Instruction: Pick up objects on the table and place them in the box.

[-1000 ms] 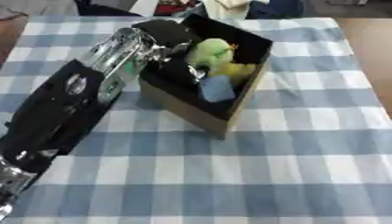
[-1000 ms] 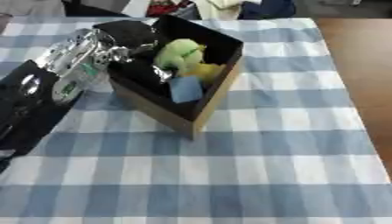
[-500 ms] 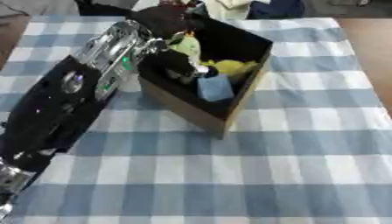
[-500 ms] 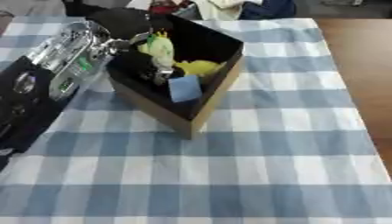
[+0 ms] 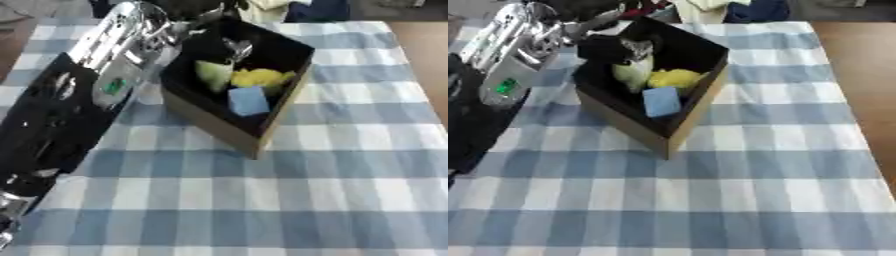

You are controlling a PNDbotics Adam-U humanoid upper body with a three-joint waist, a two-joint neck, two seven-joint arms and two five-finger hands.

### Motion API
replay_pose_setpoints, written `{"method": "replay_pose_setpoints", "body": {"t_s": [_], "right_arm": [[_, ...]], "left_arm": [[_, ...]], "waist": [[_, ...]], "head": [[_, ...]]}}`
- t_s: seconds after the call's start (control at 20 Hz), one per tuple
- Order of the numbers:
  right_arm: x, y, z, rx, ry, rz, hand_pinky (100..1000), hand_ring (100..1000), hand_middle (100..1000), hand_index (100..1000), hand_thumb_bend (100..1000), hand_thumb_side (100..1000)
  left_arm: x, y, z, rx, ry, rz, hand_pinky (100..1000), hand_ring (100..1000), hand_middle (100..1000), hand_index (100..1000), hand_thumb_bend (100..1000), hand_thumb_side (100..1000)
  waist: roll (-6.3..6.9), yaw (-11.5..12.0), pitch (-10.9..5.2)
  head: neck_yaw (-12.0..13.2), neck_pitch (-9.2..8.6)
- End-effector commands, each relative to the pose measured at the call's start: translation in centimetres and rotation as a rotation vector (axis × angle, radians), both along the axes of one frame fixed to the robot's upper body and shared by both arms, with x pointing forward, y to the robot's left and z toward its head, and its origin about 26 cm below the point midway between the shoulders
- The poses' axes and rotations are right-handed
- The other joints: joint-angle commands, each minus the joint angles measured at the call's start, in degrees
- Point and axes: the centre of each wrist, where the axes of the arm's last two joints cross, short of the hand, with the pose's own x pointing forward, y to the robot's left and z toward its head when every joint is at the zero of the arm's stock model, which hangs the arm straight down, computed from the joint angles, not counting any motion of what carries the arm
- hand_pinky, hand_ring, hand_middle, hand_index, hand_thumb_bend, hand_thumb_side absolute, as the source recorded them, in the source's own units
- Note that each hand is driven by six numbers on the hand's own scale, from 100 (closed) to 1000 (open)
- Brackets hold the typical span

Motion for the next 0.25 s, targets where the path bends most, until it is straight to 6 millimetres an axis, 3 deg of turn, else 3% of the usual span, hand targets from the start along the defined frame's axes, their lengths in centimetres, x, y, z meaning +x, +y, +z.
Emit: {"method": "replay_pose_setpoints", "body": {"t_s": [0.05,0.25], "right_arm": [[-0.6,-0.4,0.7,0.014,-0.029,-0.004,994,908,730,803,100,672],[-0.7,-0.5,0.6,0.029,-0.025,-0.005,992,907,731,802,100,673]], "left_arm": [[-3.9,0.7,2.4,-0.172,-0.119,-0.099,761,847,759,904,100,951],[-4.9,2.1,1.9,-0.458,-0.18,-0.183,735,811,747,896,114,913]], "waist": [[-0.24,0.36,-1.77],[-0.53,1.05,-2.3]], "head": [[-0.49,0.59],[-0.98,0.99]]}}
